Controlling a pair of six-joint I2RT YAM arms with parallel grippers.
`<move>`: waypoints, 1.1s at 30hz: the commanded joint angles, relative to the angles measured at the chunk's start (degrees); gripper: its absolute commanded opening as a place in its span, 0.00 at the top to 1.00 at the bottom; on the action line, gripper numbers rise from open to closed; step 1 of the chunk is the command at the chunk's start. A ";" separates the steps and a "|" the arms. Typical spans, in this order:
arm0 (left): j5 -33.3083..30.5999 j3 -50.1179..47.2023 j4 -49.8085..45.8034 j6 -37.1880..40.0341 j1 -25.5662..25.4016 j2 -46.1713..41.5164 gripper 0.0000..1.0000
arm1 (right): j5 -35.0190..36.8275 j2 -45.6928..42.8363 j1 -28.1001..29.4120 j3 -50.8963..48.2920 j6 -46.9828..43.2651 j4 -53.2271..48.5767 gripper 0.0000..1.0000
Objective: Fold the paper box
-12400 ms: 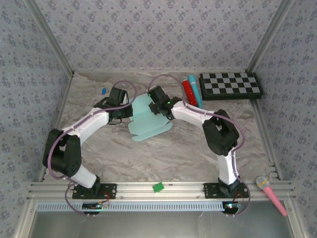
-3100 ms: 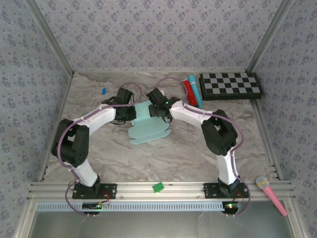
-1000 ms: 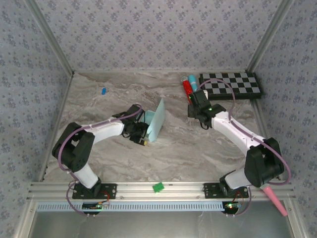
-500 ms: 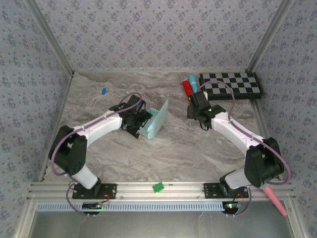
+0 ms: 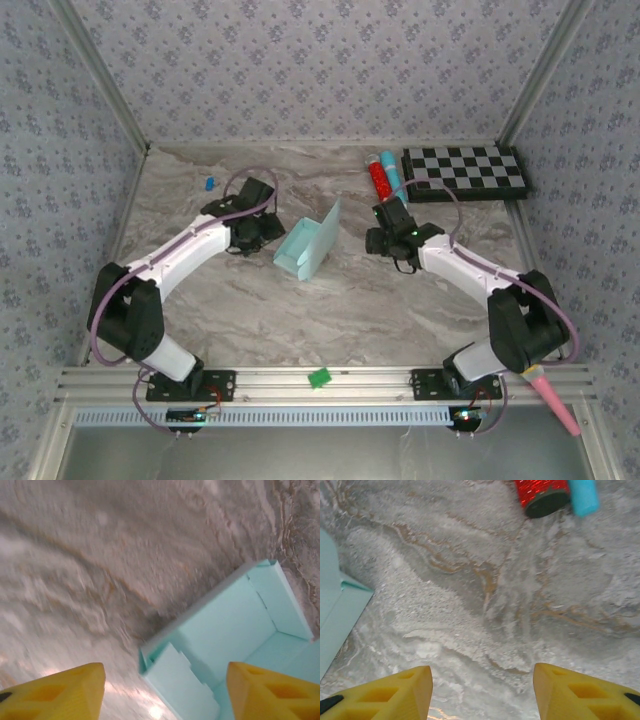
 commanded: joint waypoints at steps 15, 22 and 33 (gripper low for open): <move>2.61 2.88 5.78 22.52 3.11 14.34 1.00 | -12.59 15.17 4.48 1.24 8.26 16.51 0.86; 7.96 -1.82 9.96 21.12 3.08 14.20 1.00 | -14.67 21.00 3.73 5.38 8.26 19.48 0.90; 13.07 -8.79 12.74 17.28 1.18 10.58 1.00 | -19.68 27.99 0.74 13.30 6.08 18.63 0.90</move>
